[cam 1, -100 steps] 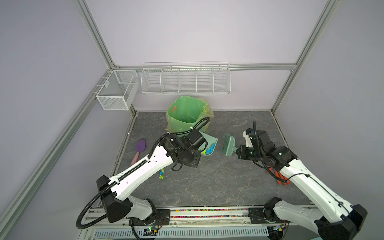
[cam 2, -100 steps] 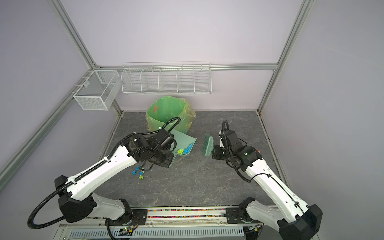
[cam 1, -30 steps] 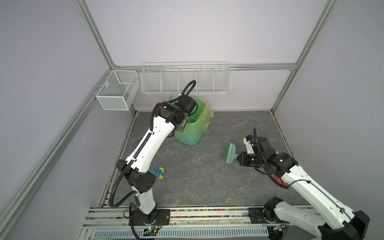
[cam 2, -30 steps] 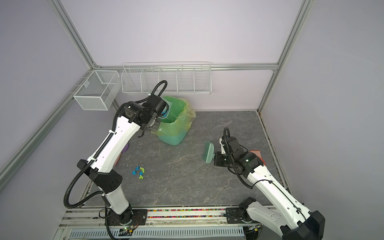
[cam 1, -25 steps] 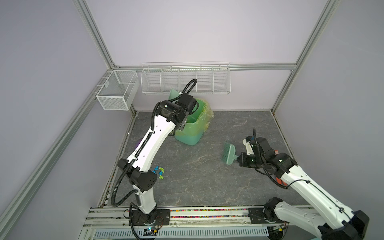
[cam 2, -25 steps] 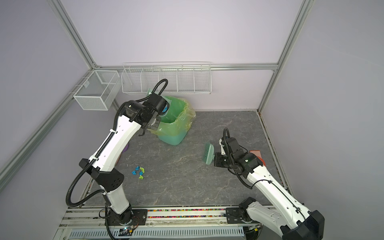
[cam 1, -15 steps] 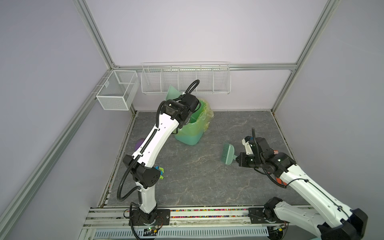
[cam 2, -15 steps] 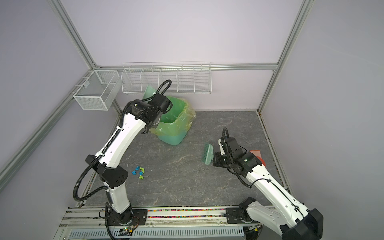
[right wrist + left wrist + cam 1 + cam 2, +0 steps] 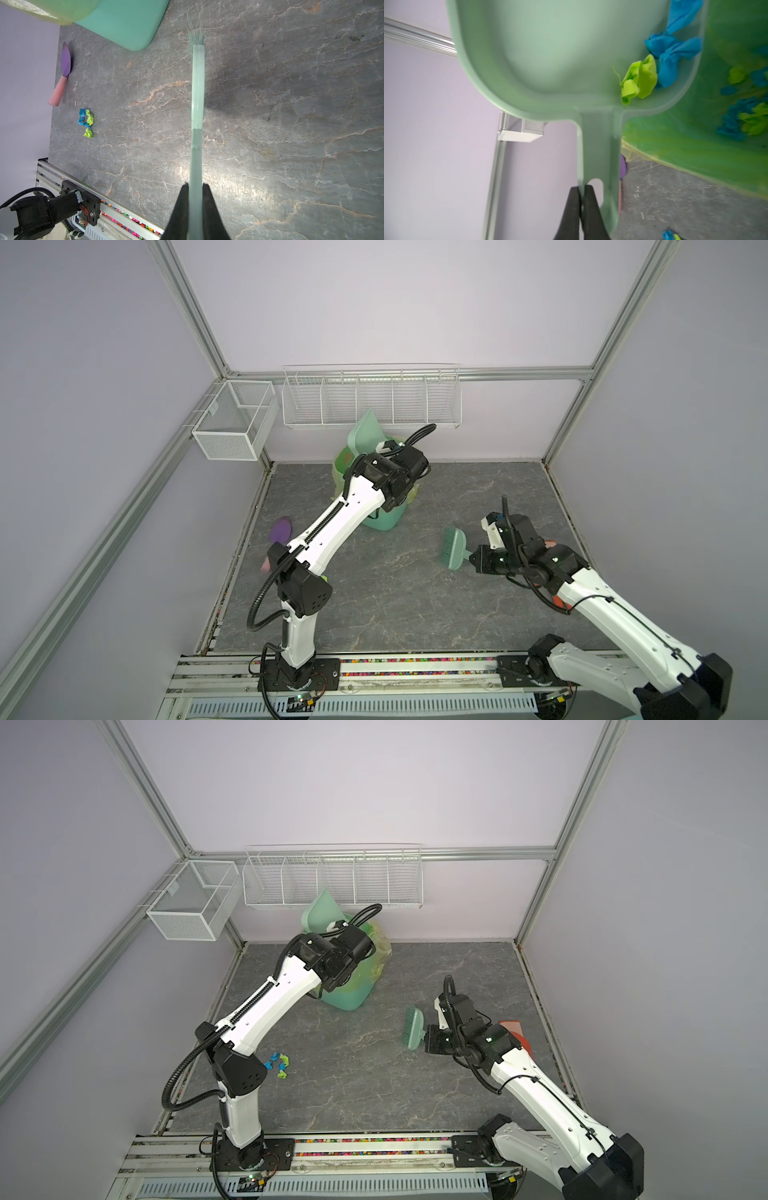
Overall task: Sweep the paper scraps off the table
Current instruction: 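Tilt the dustpan over the bin with the left gripper, then lower it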
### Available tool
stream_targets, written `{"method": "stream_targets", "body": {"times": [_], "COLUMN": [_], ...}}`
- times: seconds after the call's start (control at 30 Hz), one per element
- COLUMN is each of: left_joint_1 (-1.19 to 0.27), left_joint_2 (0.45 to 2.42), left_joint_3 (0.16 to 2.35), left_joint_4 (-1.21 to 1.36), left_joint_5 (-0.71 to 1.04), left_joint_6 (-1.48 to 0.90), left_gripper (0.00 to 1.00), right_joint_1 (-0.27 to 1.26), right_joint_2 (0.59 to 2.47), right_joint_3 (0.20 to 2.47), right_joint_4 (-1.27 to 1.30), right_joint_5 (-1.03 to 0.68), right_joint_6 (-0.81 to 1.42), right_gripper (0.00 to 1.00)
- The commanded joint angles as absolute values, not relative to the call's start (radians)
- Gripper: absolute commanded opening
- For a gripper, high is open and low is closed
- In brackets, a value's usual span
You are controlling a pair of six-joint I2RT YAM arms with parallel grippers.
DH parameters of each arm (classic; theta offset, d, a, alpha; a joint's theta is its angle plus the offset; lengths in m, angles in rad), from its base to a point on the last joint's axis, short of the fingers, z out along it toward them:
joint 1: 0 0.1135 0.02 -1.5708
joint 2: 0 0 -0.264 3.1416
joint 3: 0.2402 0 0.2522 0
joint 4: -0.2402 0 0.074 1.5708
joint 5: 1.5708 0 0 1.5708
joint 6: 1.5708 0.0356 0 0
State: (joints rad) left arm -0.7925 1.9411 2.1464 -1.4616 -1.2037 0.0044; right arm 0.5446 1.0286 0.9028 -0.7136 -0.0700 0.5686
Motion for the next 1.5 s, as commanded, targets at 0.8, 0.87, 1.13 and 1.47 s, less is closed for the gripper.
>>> {"method": "stream_targets", "body": {"times": [0.8, 0.87, 1.13, 1.47], "left_joint_1": [-0.805, -0.805, -0.803, -0.787], "left_joint_2": [1.932, 1.921, 1.89, 1.895], "left_joint_3": [1.934, 1.94, 1.992, 2.158], "left_joint_4": [-1.262, -1.275, -1.367, -1.501], "left_joint_5": [-1.502, -1.463, -1.317, -1.007], "left_joint_6": [0.191, 0.174, 0.067, -0.058], "left_gripper": [0.0, 0.0, 0.0, 0.0], "right_joint_1": [0.539, 0.539, 0.541, 0.541], "right_joint_2": [1.009, 1.016, 1.037, 1.033], "right_joint_3": [0.885, 0.89, 0.899, 0.91], "right_joint_4": [-0.703, -0.697, -0.686, -0.689], "right_joint_5": [-0.077, -0.078, -0.1, -0.097], "right_joint_6": [0.566, 0.567, 0.577, 0.576], "right_gripper": [0.07, 0.07, 0.07, 0.07]}}
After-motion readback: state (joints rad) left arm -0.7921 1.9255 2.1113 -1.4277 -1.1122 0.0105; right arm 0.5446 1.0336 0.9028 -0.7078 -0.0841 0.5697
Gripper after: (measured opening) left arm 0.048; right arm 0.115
